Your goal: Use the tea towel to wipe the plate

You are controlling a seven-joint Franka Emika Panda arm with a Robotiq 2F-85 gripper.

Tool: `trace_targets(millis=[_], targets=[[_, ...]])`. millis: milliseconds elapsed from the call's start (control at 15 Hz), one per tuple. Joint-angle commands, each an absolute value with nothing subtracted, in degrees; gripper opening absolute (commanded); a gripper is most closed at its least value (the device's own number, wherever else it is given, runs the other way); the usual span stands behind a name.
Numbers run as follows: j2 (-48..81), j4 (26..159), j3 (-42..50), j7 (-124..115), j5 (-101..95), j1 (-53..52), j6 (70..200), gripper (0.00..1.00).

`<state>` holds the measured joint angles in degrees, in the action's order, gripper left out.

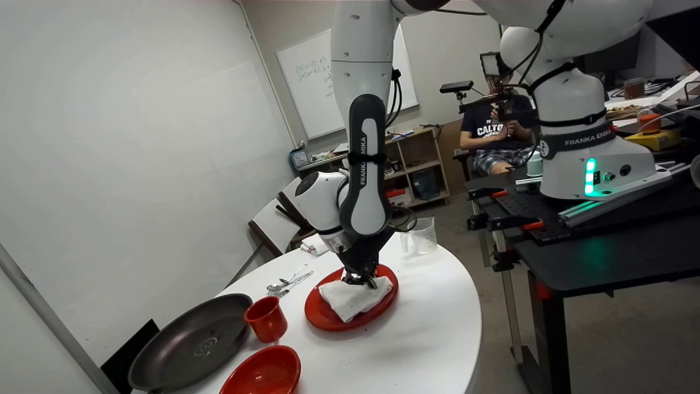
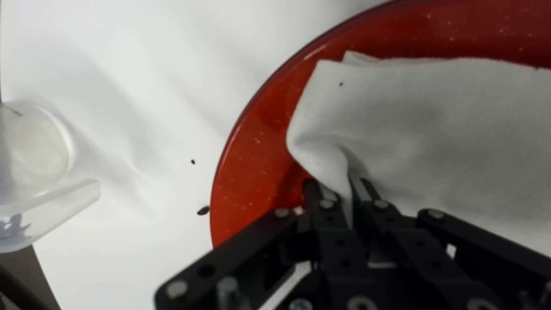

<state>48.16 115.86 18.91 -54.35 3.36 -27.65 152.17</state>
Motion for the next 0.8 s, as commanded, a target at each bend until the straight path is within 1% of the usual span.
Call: trace_targets(millis=[0, 333, 600, 733], targets=[[47.2, 114.2, 12.1, -52.0, 4.0, -20.9, 148.9, 0.03], [45.9, 113.8, 1.0, -45.5, 10.6, -9.7, 150.9, 0.02], [46.2, 113.6, -8.7, -35.4, 20.8, -0.5, 153.8, 0.02], [46.6, 113.5, -11.6, -30.8, 25.0, 2.0, 155.8, 0.02]])
